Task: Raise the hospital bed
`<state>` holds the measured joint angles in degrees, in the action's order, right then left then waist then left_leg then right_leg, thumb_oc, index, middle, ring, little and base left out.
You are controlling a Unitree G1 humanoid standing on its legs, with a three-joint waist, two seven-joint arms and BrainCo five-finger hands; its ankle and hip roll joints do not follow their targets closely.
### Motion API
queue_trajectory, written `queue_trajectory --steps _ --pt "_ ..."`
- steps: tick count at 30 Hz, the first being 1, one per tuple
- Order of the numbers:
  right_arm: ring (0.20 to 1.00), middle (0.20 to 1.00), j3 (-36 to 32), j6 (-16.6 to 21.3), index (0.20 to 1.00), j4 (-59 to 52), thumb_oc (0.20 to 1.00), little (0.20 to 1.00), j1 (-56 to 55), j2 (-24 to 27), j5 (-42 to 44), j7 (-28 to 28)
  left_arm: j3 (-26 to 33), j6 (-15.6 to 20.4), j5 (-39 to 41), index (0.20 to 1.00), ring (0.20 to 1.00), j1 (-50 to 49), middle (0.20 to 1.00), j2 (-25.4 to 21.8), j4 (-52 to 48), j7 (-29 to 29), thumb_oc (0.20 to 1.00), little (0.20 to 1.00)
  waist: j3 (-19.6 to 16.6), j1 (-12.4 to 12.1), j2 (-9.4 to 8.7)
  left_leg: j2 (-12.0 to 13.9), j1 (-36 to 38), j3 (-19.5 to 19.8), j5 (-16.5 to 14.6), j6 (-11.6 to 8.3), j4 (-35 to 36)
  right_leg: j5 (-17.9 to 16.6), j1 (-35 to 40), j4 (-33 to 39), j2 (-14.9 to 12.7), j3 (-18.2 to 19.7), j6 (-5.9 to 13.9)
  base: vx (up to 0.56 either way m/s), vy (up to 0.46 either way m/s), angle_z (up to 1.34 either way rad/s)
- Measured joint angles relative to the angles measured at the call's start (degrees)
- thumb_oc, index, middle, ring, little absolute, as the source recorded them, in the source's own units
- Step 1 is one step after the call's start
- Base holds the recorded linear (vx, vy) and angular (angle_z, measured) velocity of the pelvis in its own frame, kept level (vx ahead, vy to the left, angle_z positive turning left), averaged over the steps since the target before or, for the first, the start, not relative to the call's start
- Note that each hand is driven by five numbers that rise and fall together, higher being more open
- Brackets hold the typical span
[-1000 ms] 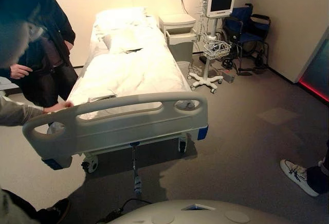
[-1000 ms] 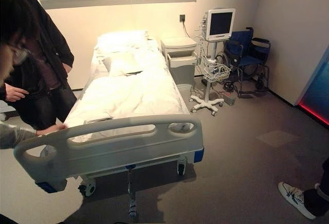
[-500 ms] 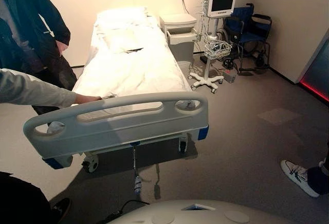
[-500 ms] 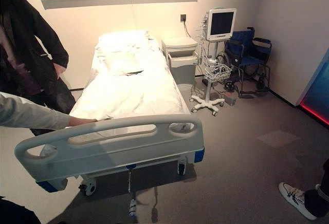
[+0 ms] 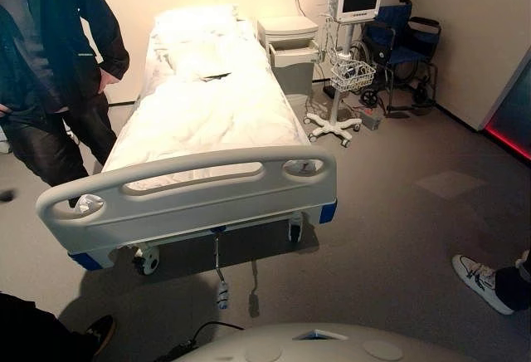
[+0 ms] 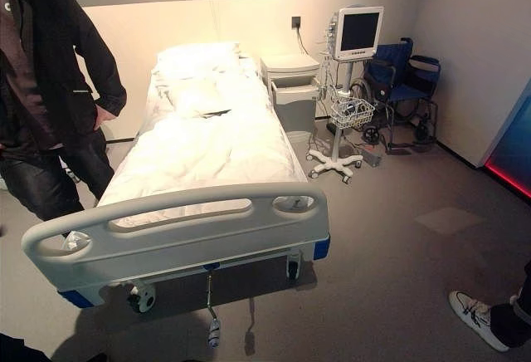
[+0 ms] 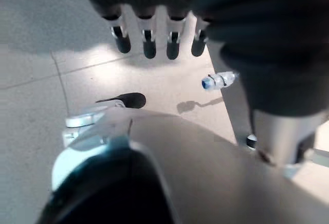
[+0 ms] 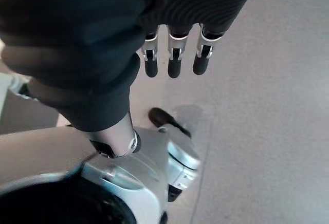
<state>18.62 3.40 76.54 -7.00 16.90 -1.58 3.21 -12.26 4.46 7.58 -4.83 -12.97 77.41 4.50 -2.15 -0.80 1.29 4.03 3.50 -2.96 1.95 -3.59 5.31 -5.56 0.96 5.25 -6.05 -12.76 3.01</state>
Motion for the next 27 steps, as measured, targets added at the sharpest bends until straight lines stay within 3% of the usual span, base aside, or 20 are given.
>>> queue_trajectory --steps 7,10,23,27 --pt "1.0 1.0 -1.2 0.2 1.0 -0.1 1.0 1.0 2.5 1.6 1.7 -1.2 0.0 0.4 0.6 1.0 1.0 2.4 1.0 -1.6 -0.3 -2.1 1.0 1.0 4.3 0.0 0.02 -0.3 -5.3 0.0 0.2 -0.14 -1.6 -0.7 -4.7 -0.1 0.0 -0.1 0.12 -0.13 0.003 0.01" --pt "1.0 1.0 -2.3 0.4 1.0 0.0 1.0 1.0 6.8 2.6 2.9 -1.8 0.1 1.2 2.3 1.0 1.0 5.6 1.0 -1.8 -0.9 -3.0 1.0 1.0 8.9 0.0 -0.12 -0.6 -9.0 0.0 0.4 -0.42 -3.2 -1.7 -7.6 -0.1 -0.1 0.1 0.28 -0.09 -0.002 0.01" --pt "1.0 1.0 -2.3 2.6 1.0 -1.3 1.0 1.0 14.9 3.0 8.1 -4.1 -1.6 3.4 11.9 1.0 1.0 16.4 1.0 -2.0 -5.4 -6.6 1.0 1.0 14.0 0.1 -2.66 -1.2 -14.5 -0.3 0.4 -0.43 -4.1 -2.5 -13.3 -0.2 -0.2 1.1 0.02 -0.07 0.008 -0.03" --pt "1.0 1.0 -2.2 2.7 1.0 -3.7 1.0 1.0 14.9 1.7 8.4 -5.9 -2.4 5.6 15.7 1.0 1.0 17.8 1.0 -1.6 -13.2 -7.9 1.0 1.0 14.9 1.5 -3.05 -1.2 -16.1 -0.3 0.4 -0.43 -4.2 -2.6 -14.9 -0.2 -0.2 1.2 0.08 -0.06 0.01 -0.03"
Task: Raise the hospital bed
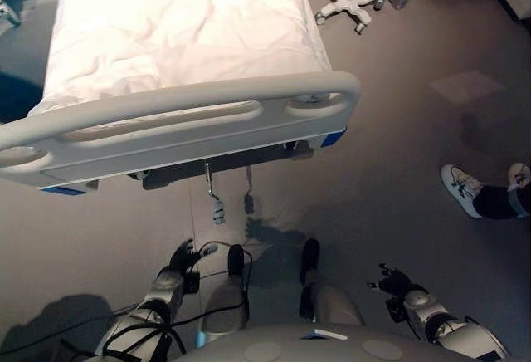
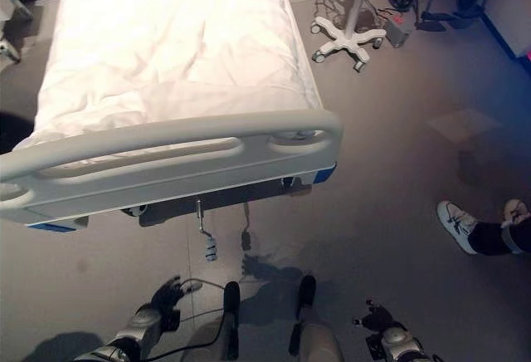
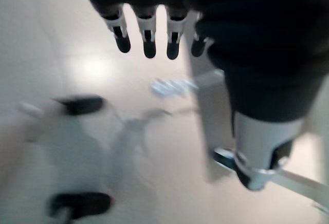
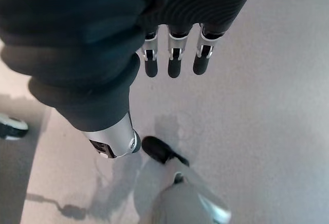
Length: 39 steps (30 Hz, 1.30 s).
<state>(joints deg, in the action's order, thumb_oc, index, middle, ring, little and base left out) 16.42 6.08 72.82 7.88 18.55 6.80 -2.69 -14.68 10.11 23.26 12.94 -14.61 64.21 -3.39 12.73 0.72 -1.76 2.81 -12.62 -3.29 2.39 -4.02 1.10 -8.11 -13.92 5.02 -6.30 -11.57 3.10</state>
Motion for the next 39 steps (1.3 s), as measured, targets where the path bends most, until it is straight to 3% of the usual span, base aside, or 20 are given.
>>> queue_trajectory --steps 15,23,30,39 --pt "1.0 1.0 0.0 1.0 1.0 -2.3 1.0 1.0 0.9 0.3 0.7 -2.0 -0.1 0.4 5.1 1.0 1.0 2.9 1.0 -0.1 0.0 -1.7 1.0 1.0 2.8 0.3 -1.14 0.0 -2.2 -1.3 0.0 -0.01 0.2 -0.6 -3.3 0.0 0.1 1.6 0.0 -0.04 0.0 -0.06" --pt "1.0 1.0 0.0 1.5 1.0 -5.0 1.0 1.0 0.9 0.5 0.7 -2.3 -0.1 0.4 5.8 1.0 1.0 5.9 1.0 -0.5 0.0 -2.5 1.0 1.0 5.4 1.8 -1.82 0.1 -4.3 -1.2 0.0 -0.02 -0.6 -1.2 -5.1 0.0 0.1 1.6 -0.15 -0.01 -0.001 0.0" --pt "1.0 1.0 0.0 1.6 1.0 -5.4 1.0 1.0 0.9 0.6 1.8 -2.8 0.0 0.3 8.0 1.0 1.0 8.4 1.0 -0.6 0.7 -2.5 1.0 1.0 5.5 2.7 -1.84 0.0 -5.4 -1.2 0.0 -0.02 -0.7 -1.2 -6.0 0.0 0.1 1.5 -0.18 0.0 -0.001 0.0" --pt "1.0 1.0 -0.1 2.5 1.0 -13.2 1.0 1.0 0.9 2.5 2.8 -3.2 0.1 0.3 9.6 1.0 1.0 11.6 1.0 -1.8 0.9 -3.0 1.0 1.0 7.0 3.4 -2.33 0.1 -10.8 -1.2 0.1 -0.07 -2.0 -2.0 -11.0 -0.2 0.1 1.6 -0.49 -0.03 -0.002 -0.01"
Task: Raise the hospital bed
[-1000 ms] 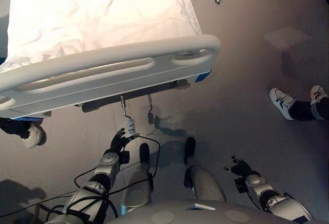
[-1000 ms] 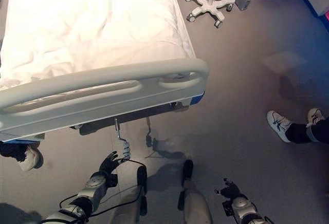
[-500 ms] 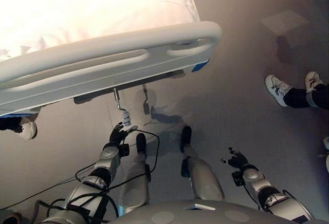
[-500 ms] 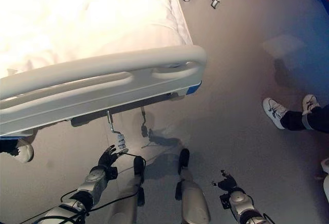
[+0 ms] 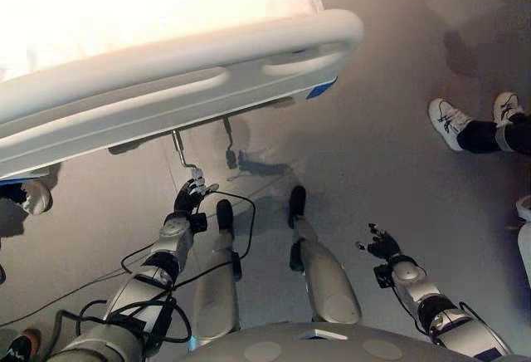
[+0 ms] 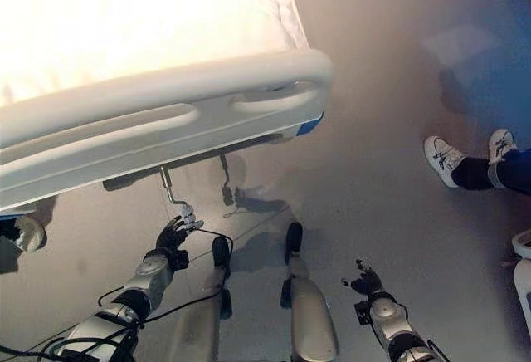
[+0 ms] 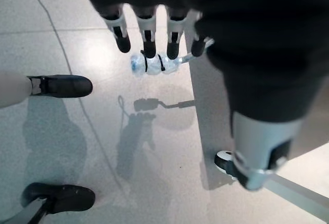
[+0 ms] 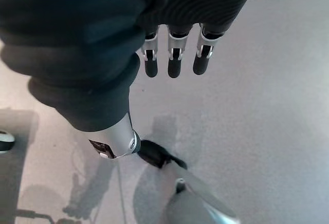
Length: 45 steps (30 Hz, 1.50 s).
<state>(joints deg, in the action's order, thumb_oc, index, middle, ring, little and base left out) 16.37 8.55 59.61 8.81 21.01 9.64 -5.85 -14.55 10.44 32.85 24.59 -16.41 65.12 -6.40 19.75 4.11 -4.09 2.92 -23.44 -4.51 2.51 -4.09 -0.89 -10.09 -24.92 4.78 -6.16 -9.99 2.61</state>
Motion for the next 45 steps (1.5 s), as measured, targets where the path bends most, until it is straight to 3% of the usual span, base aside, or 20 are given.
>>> queue_trajectory --steps 5,30,45 --pt "1.0 1.0 0.0 0.2 1.0 -1.1 1.0 1.0 0.6 0.3 0.1 -0.2 0.1 0.0 0.6 1.0 1.0 2.0 1.0 -0.7 1.1 -0.7 1.0 1.0 1.7 1.2 -1.08 0.0 -1.6 0.0 0.1 -0.05 -0.6 -0.1 -1.7 -0.7 -0.1 -0.1 -0.08 0.02 -0.011 0.01" --pt "1.0 1.0 0.0 1.5 1.0 -2.3 1.0 1.0 0.5 1.7 0.1 0.3 6.9 0.0 2.9 1.0 1.0 2.4 1.0 -4.2 5.9 -0.9 1.0 1.0 1.9 1.5 -1.57 0.2 -5.0 1.5 0.3 -0.27 -1.6 -0.3 -3.8 -0.6 0.1 -1.4 -0.38 0.01 -0.003 0.02" --pt "1.0 1.0 0.1 1.5 1.0 -3.3 1.0 1.0 0.6 1.9 1.0 0.7 6.5 0.0 2.9 1.0 1.0 5.2 1.0 -6.6 5.0 -0.9 1.0 1.0 2.7 1.6 -4.28 0.3 -9.2 2.1 0.3 -0.33 -3.5 -0.7 -6.5 -0.8 0.1 -2.2 -0.65 0.0 -0.001 0.02"
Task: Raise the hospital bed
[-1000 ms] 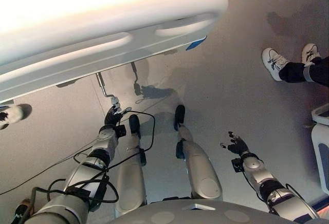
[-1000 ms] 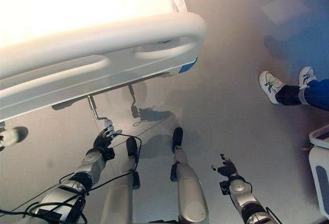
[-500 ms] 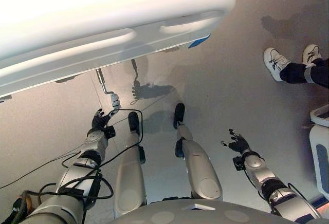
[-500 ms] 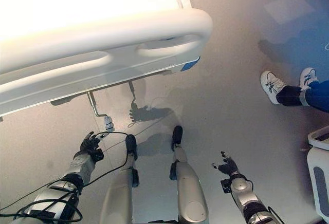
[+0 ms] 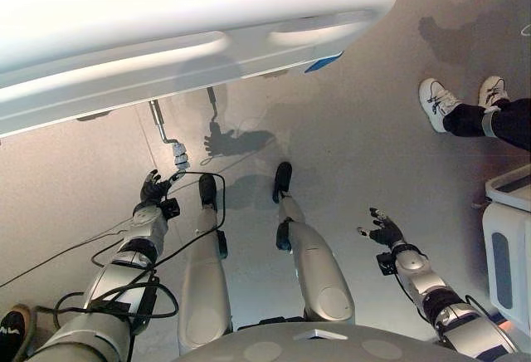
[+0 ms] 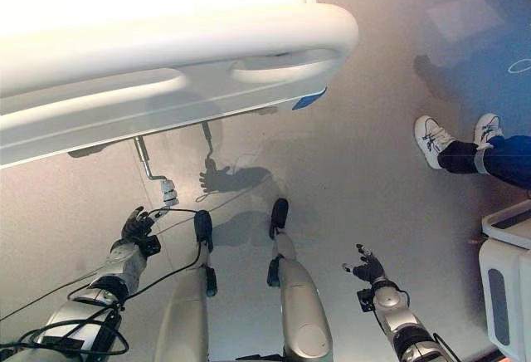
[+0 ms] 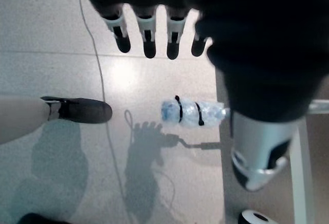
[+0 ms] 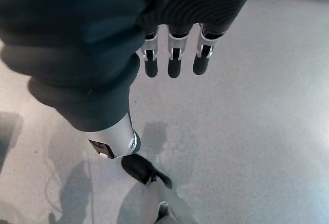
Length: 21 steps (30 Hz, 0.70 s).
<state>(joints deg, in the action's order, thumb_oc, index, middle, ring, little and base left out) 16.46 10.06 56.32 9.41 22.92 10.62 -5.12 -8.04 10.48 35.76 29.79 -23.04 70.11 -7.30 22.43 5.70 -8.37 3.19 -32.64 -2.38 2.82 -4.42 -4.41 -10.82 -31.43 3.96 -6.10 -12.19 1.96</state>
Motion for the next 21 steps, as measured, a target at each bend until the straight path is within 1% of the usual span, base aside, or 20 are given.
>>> queue_trajectory --steps 7,10,14,21 --pt "1.0 1.0 0.0 0.8 1.0 -4.3 1.0 1.0 0.3 0.0 0.8 0.0 -2.8 0.1 0.0 1.0 1.0 4.6 1.0 -1.0 -1.7 -0.5 1.0 1.0 1.0 0.5 -1.55 0.0 -2.7 0.7 0.0 -0.01 -1.3 -0.3 -1.9 -0.5 -0.1 -0.5 -0.16 -0.01 0.0 0.03" --pt "1.0 1.0 0.0 1.0 1.0 -6.3 1.0 1.0 0.2 0.4 0.8 -0.2 -4.0 0.1 0.0 1.0 1.0 6.3 1.0 -1.4 -2.2 -1.0 1.0 1.0 1.6 0.9 -1.86 -0.1 -3.9 0.9 0.1 0.0 -1.6 -0.3 -2.9 -0.7 -0.1 -0.7 -0.2 0.0 0.0 0.0" --pt "1.0 1.0 0.2 1.2 1.0 -8.0 1.0 1.0 0.2 0.5 0.8 -0.2 -4.2 0.1 0.0 1.0 1.0 7.7 1.0 -2.4 -2.3 -1.5 1.0 1.0 3.3 1.1 -1.88 0.0 -4.2 0.9 0.1 -0.01 -1.9 -0.4 -3.1 -0.7 -0.1 -0.8 -0.24 0.0 0.0 0.0" --pt "1.0 1.0 0.2 1.4 1.0 -9.1 1.0 1.0 0.2 0.8 0.8 -0.2 -4.3 0.1 0.0 1.0 1.0 8.9 1.0 -2.8 -2.3 -1.8 1.0 1.0 3.4 1.3 -1.88 0.0 -5.6 0.9 0.2 -0.04 -2.1 -0.6 -4.5 -0.7 -0.1 -0.8 -0.36 0.0 0.0 0.0"
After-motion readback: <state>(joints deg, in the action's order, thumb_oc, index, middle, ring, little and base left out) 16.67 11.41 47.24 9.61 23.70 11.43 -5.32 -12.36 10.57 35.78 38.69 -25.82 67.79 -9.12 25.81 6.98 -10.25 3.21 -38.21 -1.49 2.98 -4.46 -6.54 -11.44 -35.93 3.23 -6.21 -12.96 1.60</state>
